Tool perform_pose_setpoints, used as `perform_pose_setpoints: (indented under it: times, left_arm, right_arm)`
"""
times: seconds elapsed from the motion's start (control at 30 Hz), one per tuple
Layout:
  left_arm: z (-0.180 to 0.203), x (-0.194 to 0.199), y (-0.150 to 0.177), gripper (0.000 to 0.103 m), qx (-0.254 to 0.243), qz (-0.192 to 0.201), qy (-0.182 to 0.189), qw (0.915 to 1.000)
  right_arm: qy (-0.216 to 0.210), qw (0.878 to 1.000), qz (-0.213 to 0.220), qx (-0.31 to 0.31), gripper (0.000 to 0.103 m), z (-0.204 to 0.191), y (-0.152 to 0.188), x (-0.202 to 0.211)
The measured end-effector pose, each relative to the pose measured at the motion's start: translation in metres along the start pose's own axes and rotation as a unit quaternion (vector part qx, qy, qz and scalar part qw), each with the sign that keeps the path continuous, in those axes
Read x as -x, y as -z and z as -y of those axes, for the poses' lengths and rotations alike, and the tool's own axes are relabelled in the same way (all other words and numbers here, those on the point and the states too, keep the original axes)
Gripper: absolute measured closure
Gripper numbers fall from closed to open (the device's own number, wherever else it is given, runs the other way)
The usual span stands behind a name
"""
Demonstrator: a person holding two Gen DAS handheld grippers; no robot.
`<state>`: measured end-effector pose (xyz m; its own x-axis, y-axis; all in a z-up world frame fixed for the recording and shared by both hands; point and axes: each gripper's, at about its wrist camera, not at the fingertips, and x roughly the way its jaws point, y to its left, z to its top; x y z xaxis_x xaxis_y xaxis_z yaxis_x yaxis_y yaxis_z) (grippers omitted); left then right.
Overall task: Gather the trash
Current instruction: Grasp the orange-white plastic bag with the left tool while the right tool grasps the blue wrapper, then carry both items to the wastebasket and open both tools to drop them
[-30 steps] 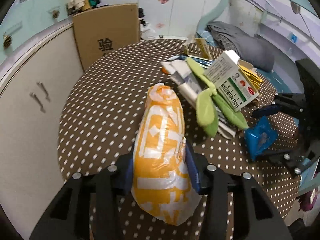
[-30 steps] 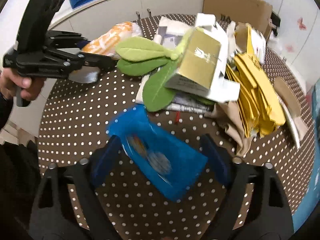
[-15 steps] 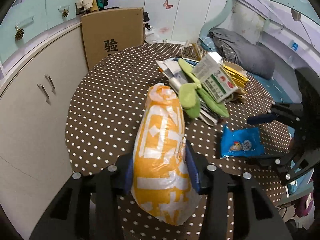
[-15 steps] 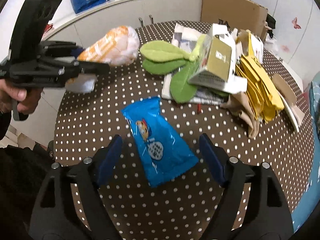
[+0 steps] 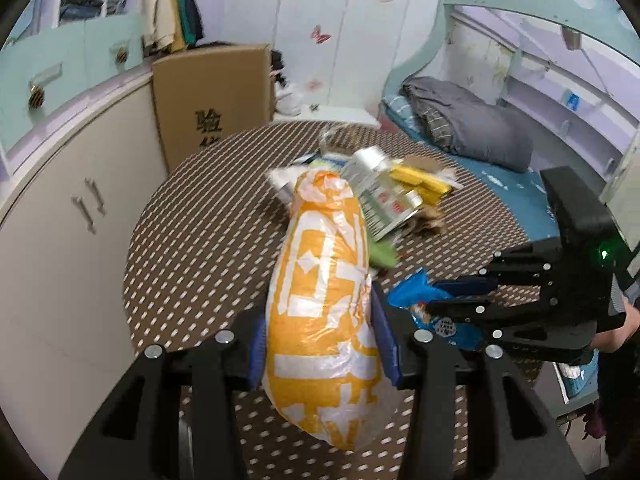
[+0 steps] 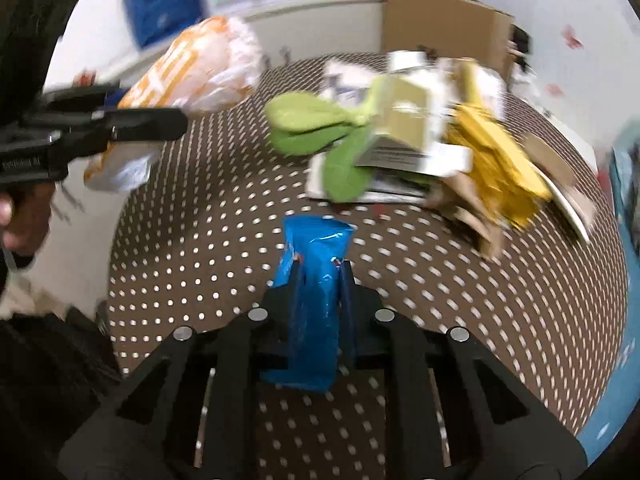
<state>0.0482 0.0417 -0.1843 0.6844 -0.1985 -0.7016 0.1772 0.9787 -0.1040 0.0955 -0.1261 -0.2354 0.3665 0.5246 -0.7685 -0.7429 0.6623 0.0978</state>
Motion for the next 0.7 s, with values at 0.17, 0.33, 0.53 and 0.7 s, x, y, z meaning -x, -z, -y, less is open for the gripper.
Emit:
perform_pose_setpoints:
  times: [0.17, 0.33, 0.53, 0.7]
  left_arm:
    - [0.031, -0.007, -0.02, 0.059, -0.023, 0.008, 0.03, 0.9993]
    - [0.061, -0.017, -0.035, 0.059, -0.043, 0.012, 0.049, 0.9978]
    - [0.073, -0.019, -0.037, 0.059, -0.046, 0.012, 0.051, 0.9976]
    - [0.066, -0.017, -0.036, 0.059, -0.037, 0.01, 0.04, 0.9985]
  right_arm:
    - [0.013, 0.999, 0.01, -0.045, 0.087, 0.03, 0.015, 0.016]
    - [-0.004, 0.996, 0.014, -0.089, 0.079, 0.044, 0.023, 0.027]
    - [-0.011, 0.996, 0.011, -0.089, 0.034, 0.017, 0.027, 0.009]
    - [0.038, 0.999, 0.011, -0.029, 0.077, -0.009, 0.017, -0.006]
